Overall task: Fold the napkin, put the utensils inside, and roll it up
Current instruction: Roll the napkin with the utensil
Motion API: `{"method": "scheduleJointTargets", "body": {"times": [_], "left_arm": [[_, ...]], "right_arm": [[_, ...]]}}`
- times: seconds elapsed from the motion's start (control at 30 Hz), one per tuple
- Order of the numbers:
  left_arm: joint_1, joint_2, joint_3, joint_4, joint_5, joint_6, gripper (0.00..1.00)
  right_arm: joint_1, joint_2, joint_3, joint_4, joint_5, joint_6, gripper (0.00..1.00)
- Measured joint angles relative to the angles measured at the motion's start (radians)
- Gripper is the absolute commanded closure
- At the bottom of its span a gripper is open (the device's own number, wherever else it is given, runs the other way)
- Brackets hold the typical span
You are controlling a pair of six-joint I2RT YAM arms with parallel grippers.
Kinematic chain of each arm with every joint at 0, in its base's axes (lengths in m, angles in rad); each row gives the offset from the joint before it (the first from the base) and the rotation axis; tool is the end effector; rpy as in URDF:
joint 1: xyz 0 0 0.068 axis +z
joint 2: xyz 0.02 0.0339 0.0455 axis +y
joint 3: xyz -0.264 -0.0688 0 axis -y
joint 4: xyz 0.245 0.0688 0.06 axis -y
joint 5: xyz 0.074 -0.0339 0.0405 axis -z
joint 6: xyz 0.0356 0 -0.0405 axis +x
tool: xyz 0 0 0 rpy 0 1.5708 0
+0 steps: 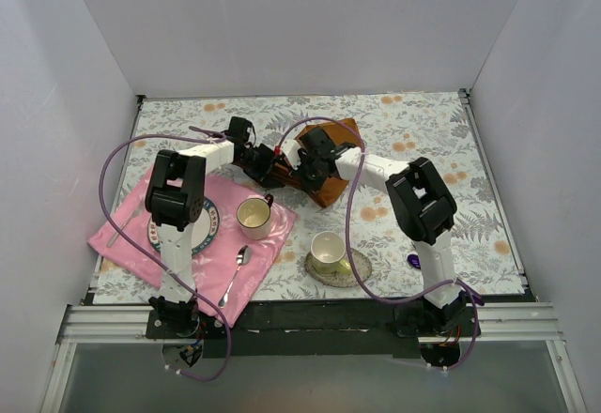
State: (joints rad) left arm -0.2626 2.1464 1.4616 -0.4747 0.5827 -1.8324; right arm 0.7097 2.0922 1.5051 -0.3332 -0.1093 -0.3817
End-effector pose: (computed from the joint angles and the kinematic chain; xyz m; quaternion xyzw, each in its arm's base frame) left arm 0.4130 -0.1313 0.1314 0.6212 -0.7048 0.3099 0.1458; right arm 0.3426 0.2994 0.1696 -0.5060 0.7997 0.1032 0.3063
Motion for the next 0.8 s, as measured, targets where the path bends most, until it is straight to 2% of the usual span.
{"method": "scheduleJointTargets", "body": {"times": [0.37,0.47,0.73,0.8], "left_arm": [[0.031,-0.015,0.013,0.042,0.009,0.04,0.43],[0.031,-0.045,0.012,0.042,0.009,0.056,0.47],[0.025,-0.166,-0.032,0.053,0.01,0.115,0.71],[0.02,-0.174,-0.033,0.053,0.01,0.14,0.73]], "right_arm": [[-0.132,0.096,0.123,-0.104,-0.369,0.072,0.99],[-0.164,0.133,0.163,-0.135,-0.455,0.097,0.99],[-0.248,0.263,0.287,-0.22,-0.707,0.183,0.99],[-0.268,0.302,0.317,-0.238,-0.778,0.208,0.99]]}}
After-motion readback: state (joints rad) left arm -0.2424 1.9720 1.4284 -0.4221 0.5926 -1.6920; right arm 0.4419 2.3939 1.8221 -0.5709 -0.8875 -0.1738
